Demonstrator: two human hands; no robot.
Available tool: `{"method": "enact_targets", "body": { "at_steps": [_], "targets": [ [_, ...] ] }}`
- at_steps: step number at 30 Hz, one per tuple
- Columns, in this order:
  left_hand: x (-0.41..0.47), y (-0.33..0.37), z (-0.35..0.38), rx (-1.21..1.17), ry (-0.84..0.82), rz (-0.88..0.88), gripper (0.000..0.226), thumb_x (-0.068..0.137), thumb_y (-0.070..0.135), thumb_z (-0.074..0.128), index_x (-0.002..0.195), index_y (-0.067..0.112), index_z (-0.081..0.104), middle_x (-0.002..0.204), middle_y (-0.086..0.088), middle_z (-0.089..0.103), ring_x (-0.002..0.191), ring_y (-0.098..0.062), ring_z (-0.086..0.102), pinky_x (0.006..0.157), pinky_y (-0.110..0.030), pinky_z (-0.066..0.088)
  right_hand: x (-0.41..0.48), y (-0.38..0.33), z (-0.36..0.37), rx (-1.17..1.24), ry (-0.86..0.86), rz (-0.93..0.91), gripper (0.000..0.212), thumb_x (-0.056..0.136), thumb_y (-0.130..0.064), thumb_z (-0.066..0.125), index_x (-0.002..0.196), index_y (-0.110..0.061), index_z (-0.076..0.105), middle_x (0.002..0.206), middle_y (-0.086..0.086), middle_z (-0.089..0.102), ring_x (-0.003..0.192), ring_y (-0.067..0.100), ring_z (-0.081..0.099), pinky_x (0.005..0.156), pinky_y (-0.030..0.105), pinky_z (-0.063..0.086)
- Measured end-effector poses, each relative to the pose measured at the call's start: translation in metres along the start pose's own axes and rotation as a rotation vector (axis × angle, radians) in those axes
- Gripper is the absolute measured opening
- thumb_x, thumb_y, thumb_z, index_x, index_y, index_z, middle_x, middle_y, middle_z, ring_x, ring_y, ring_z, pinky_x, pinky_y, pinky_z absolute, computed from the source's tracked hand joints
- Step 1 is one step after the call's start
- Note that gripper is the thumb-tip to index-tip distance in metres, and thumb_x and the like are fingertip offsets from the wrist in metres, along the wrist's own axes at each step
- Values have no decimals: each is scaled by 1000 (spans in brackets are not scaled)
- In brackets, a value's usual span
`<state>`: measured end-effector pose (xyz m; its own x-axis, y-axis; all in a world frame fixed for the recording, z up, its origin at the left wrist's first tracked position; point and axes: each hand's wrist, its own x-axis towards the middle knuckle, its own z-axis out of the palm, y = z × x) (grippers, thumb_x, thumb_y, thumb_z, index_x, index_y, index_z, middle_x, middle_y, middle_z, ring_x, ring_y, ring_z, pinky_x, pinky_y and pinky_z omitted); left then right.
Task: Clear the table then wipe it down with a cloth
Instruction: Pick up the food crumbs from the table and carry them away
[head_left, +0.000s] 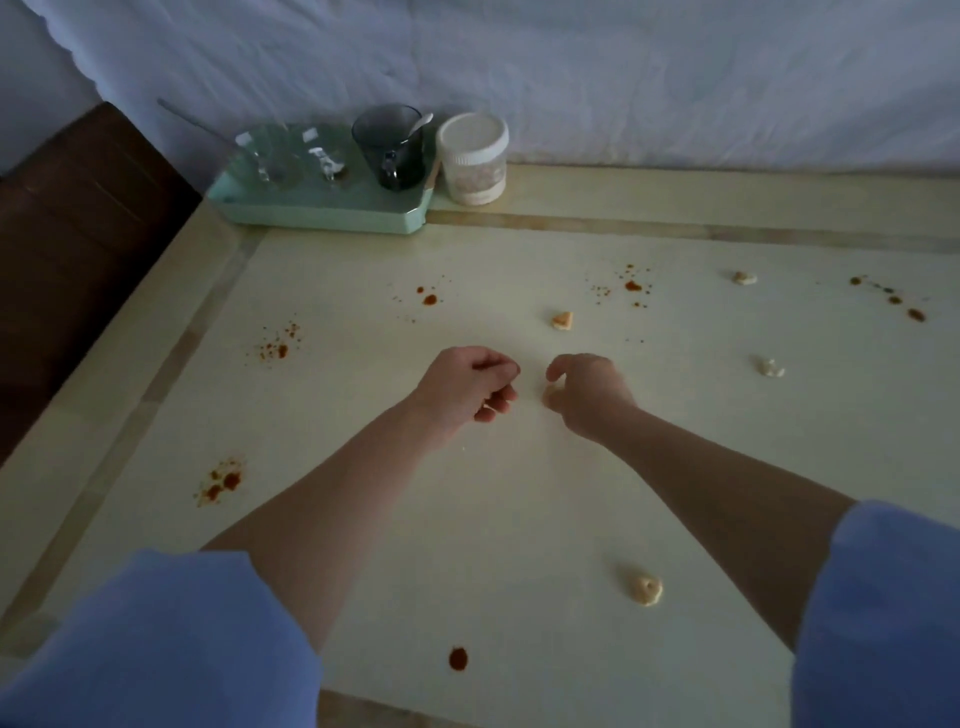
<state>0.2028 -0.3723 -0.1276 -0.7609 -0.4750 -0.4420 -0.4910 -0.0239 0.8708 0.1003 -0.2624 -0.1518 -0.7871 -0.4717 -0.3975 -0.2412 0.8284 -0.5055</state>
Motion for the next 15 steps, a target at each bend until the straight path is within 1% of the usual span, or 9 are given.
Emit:
{"method": "enact_targets", "body": {
  "at_steps": [2,5,6,7,9,10,12,13,15],
  "targets": [
    [15,6,7,50,8,22,10,90,13,57,83,10,62,62,-4,58,50,-13,53,41,-16,40,6,0,4,-45,3,53,28,86,-9,55,112,-14,62,113,6,58,99,26,59,69,27,42],
    [40,15,18,137,25,62,11,91,12,56,80,10,60,61,-4,55,48,-13,51,38,-14,38,10,5,6,-133,-29,-29,20,87,-8,54,106,-10,60,112,10,57,99,28,58,72,31,48],
    [47,18,21,160,37,73,11,91,12,56,81,10,60,62,-4,55,49,-13,51,39,-15,39,10,8,4,-116,-48,-55,14,87,-9,54,99,-12,59,110,9,58,97,27,59,69,29,48],
    [57,20,26,183,44,83,9,91,13,56,83,9,59,61,-4,54,48,-13,50,40,-16,40,12,12,-1,-63,-66,-55,11,86,-10,53,94,-16,58,106,8,59,91,26,58,62,25,46],
    [77,25,36,261,76,121,11,89,18,60,85,9,58,60,-2,51,47,-14,48,47,-22,39,15,23,-15,86,-73,-33,14,85,-10,52,94,-19,60,97,3,57,79,21,55,51,20,39],
    [87,26,42,355,94,147,15,88,24,62,85,10,57,63,-2,52,53,-16,50,53,-25,39,15,29,-24,156,-63,-10,17,85,-10,52,95,-18,63,91,3,57,75,20,54,52,20,41],
    [104,29,51,570,136,172,24,86,34,63,87,12,54,77,-2,56,72,-21,52,66,-29,39,16,45,-43,304,-23,62,17,84,-7,50,87,-14,65,79,4,58,68,20,56,59,24,47],
    [110,29,56,640,155,171,27,85,37,62,89,12,52,84,-4,57,79,-24,53,69,-31,39,15,55,-53,373,8,110,18,84,-6,48,83,-12,64,72,5,59,63,19,56,58,25,47],
    [119,29,61,735,178,158,31,86,39,60,93,10,50,91,-8,58,86,-27,55,71,-34,40,14,75,-71,465,79,192,19,84,-4,46,79,-11,62,65,5,57,58,17,54,52,23,44]
  ]
}}
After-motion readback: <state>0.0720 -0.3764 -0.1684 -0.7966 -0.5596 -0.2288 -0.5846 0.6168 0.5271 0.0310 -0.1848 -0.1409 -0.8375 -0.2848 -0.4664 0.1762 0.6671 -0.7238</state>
